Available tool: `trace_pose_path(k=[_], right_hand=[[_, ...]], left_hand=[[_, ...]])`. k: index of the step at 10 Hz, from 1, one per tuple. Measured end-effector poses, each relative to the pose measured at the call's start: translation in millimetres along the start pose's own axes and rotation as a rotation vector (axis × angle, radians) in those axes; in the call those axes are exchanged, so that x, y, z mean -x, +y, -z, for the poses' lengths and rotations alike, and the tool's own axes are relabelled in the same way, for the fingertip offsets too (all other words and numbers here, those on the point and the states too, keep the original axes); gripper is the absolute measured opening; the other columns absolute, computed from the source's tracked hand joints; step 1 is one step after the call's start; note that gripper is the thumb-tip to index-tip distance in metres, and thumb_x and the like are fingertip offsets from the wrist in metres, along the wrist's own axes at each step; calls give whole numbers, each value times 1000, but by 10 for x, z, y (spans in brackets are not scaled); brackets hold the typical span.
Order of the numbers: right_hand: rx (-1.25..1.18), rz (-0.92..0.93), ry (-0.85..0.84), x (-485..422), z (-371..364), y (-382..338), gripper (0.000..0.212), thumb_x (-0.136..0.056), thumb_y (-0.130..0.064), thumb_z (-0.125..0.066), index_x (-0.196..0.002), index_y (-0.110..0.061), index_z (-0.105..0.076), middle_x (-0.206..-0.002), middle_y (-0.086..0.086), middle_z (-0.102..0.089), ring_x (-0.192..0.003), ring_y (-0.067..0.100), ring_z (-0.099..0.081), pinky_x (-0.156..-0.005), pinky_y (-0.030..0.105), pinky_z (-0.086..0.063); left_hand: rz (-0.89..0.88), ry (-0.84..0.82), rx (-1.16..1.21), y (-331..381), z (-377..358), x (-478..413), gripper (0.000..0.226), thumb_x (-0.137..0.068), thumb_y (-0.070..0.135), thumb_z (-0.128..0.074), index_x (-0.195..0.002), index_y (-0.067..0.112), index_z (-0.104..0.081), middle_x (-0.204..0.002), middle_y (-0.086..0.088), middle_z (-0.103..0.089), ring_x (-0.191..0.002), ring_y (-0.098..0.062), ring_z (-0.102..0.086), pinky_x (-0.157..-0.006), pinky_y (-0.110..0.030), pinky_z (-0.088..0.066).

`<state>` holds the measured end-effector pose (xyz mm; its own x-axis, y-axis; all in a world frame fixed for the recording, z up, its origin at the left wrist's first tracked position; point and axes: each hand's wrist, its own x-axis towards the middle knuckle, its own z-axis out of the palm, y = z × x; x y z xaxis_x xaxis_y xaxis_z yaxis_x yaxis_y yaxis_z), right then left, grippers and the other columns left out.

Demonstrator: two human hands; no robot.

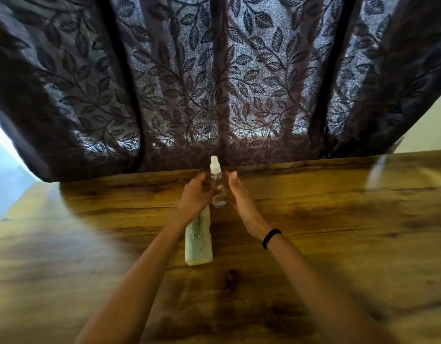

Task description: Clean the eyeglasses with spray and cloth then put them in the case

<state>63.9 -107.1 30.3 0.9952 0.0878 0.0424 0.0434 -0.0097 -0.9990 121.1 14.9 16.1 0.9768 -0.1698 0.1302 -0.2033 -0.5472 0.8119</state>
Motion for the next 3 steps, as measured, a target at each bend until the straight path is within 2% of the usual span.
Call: trace_pose_path(k=[1, 2, 3], right_hand=[[54, 6, 7, 13, 5, 20, 30, -83, -61, -23, -92, -52, -51, -114, -20, -53, -96, -18, -51, -79, 15, -39], [92, -5, 4, 26, 33, 42, 42, -73, -78, -26, -97, -51, -48, -113, -16, -55, -98, -10, -53, -77, 14, -42], [83, 40, 25, 70, 97, 1, 62, -53, -92, -29, -97, -51, -45, -92, -28, -51, -81, -26, -51, -69, 7, -44]], left_hand=[[3, 14, 2, -34, -38, 15, 38, -79, 21, -70, -112, 8, -56, -103, -12, -67, -98, -25, -63, -85, -38, -50], [-54, 41, -39, 25, -12, 59, 55, -74, 22, -75, -122, 10, -51, -115, -10, -64, -107, -22, -58, -84, -28, -45], [-113, 57, 40, 106, 4, 53, 71, -71, 19, -77, -132, 6, -42, -126, -12, -56, -117, -24, -52, -96, -37, -44]])
